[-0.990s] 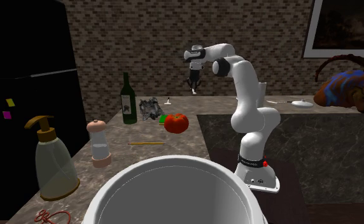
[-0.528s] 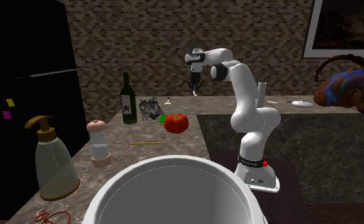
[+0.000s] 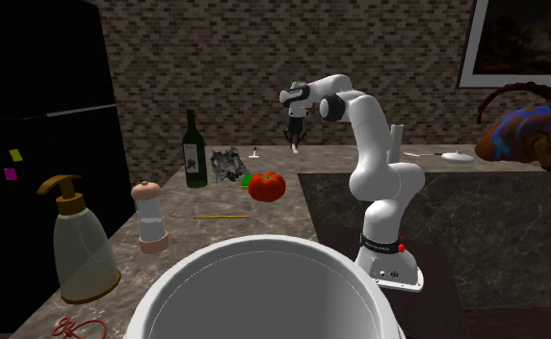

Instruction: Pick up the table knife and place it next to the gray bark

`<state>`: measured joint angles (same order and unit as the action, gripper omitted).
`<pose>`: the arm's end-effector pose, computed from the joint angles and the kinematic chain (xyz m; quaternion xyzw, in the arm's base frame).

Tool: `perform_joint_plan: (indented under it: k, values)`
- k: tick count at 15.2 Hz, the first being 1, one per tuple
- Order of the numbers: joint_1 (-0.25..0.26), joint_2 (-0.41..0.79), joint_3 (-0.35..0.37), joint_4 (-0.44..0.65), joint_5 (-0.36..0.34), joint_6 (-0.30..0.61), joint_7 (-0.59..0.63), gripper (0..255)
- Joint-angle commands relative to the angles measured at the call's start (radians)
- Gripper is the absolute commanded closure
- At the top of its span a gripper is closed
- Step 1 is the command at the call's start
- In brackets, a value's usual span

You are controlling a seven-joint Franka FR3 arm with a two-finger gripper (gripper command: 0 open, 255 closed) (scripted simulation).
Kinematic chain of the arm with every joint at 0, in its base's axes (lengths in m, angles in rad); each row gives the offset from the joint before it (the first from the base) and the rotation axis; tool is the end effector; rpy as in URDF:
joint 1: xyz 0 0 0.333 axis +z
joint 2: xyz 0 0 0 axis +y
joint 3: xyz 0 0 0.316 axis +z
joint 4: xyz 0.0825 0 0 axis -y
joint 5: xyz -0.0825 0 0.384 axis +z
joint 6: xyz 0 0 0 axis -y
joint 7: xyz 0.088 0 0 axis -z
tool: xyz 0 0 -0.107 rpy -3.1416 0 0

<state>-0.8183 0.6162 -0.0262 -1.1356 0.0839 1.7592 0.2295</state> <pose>0.4952 -0.5383 0.4492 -0.8560 0.5158 -0.0138 0.0310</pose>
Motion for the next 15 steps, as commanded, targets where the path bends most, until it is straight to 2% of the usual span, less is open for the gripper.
perform_joint_plan:
  k: [1,10,15]
  values:
    - [0.000,-0.003,0.000,-0.031,0.001,0.029,-0.003,255]
    - [0.001,0.011,0.001,-0.140,0.003,0.151,-0.011,255]
    - [0.001,0.011,0.001,-0.140,0.003,0.151,-0.011,255]
